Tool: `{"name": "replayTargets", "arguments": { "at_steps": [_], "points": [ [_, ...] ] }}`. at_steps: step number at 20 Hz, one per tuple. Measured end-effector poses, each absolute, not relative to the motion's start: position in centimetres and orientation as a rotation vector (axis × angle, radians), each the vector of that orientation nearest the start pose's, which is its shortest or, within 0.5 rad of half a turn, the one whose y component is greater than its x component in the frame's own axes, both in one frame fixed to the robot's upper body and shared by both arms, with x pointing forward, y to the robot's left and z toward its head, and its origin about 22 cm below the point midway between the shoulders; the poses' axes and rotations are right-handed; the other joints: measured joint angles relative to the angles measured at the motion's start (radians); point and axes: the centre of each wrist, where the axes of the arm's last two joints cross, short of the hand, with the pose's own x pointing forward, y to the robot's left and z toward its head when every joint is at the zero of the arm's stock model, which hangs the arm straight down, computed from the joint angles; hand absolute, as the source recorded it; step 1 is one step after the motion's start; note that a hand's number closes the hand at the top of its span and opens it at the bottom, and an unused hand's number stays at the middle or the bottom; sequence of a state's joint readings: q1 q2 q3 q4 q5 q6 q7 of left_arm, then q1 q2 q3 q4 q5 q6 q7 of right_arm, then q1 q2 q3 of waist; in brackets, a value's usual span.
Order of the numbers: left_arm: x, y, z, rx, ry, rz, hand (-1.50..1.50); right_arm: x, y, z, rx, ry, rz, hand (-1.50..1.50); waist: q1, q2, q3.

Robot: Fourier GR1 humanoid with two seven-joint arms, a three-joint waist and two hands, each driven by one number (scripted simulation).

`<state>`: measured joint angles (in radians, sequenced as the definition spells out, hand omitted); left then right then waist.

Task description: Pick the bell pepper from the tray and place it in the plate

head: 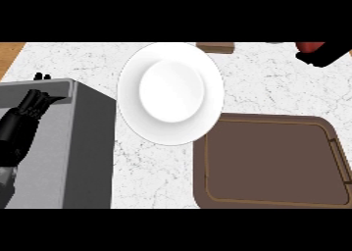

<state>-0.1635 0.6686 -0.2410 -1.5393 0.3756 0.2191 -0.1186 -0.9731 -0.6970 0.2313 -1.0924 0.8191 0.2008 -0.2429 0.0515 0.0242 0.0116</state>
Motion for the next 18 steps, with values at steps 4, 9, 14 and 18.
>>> {"name": "replayTargets", "arguments": {
  "at_steps": [4, 9, 14, 18],
  "points": [
    [27.8, 30.6, 8.0, 0.197, -1.710, -0.286, 0.00, 41.5, -27.1, 28.2, -0.928, -1.859, 1.544, 1.50, -0.007, -0.008, 0.001],
    [28.3, 30.4, 8.4, 0.199, -1.700, -0.285, 0.00, 42.6, -24.7, 29.9, -0.635, -2.036, 1.506, 1.50, -0.014, -0.015, 0.000],
    [28.3, 30.1, 8.2, 0.178, -1.696, -0.289, 0.00, 43.2, -20.3, 30.5, -0.455, -2.100, 1.527, 1.50, -0.025, -0.021, 0.000],
    [28.4, 30.1, 8.0, 0.169, -1.683, -0.285, 0.00, 42.8, -15.9, 30.8, -0.373, -2.115, 1.555, 1.50, -0.034, -0.025, 0.000]
  ]
}}
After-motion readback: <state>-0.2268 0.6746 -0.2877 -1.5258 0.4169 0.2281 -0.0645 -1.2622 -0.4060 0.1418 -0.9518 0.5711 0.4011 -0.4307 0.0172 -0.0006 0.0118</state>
